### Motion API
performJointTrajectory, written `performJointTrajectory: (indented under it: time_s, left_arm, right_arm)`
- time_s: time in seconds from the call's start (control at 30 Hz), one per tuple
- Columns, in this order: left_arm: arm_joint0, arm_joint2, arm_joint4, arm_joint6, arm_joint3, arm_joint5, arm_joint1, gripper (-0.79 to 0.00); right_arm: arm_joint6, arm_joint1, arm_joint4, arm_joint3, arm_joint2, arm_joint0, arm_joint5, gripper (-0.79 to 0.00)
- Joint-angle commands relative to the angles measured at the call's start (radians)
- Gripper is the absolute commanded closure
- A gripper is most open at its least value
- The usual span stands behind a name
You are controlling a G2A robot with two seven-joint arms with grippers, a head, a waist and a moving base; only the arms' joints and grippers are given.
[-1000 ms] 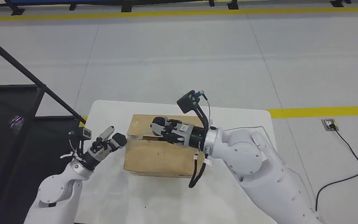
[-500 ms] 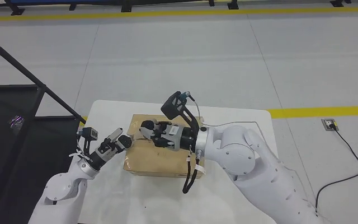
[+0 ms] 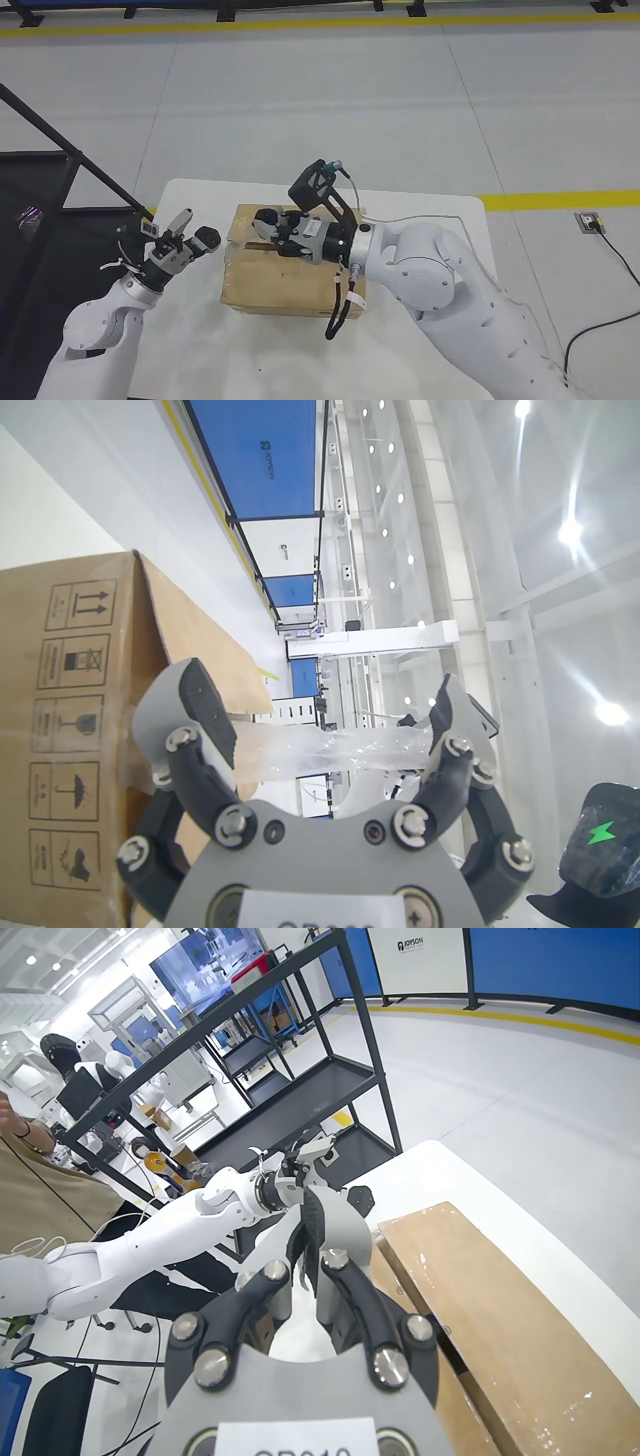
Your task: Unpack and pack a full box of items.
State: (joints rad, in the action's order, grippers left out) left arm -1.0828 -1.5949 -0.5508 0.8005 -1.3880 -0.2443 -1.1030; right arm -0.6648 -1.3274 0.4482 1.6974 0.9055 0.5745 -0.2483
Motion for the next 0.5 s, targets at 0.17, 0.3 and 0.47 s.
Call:
performJointTrajectory:
  time_s: [0.17,0.3,0.47]
  left_arm:
    - [0.095,0.055,0.024,0.085,0.086,0.02,0.0,-0.785]
    - [0.133,0.087,0.053,0.091,0.126,0.018,-0.002,-0.785]
    - [0.159,0.108,0.054,0.089,0.158,0.022,-0.004,-0.785]
  right_arm:
    - [0.01,0.0,0.05,0.013,0.009,0.01,0.003,0.0]
    - [0.006,-0.001,0.092,0.0,0.009,0.001,0.031,0.0]
    - [0.009,-0.004,0.122,-0.022,0.012,-0.007,0.058,0.0]
